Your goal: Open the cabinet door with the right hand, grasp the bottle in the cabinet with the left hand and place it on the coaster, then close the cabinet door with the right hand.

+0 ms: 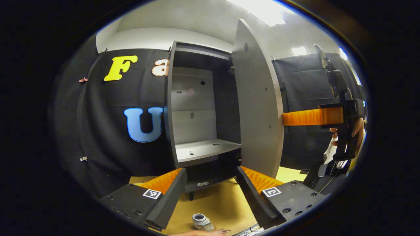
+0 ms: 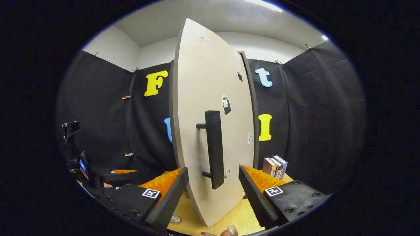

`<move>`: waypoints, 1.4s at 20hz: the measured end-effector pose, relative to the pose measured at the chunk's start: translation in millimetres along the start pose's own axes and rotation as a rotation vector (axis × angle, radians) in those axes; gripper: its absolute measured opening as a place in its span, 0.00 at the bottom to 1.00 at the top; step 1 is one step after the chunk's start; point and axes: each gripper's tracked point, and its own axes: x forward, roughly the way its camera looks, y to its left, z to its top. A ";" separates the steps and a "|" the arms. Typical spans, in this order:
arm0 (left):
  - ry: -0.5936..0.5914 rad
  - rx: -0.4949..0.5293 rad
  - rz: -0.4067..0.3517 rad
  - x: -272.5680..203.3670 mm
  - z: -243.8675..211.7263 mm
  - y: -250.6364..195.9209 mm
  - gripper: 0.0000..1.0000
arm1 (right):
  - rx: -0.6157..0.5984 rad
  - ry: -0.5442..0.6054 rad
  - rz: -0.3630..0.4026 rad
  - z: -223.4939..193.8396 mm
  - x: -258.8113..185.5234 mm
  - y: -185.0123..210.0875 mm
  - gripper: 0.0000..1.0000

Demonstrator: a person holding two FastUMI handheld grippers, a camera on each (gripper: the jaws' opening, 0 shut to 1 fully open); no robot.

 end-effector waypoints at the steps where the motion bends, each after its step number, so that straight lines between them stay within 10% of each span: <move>1: 0.001 0.002 0.006 -2.6 -0.5 4.5 0.96 | -0.002 0.001 0.004 -0.3 2.8 3.7 0.99; 12: -0.007 0.020 0.044 -16.7 -1.3 37.2 0.96 | 0.034 -0.027 0.079 8.8 32.2 57.9 0.99; 19: -0.005 0.006 0.010 0.9 4.5 9.1 0.99 | -0.008 -0.015 -0.042 1.6 16.3 -6.0 0.99; 28: -0.044 -0.050 0.171 38.3 30.3 -58.2 0.99 | -0.025 0.022 0.110 9.8 17.2 -87.7 0.99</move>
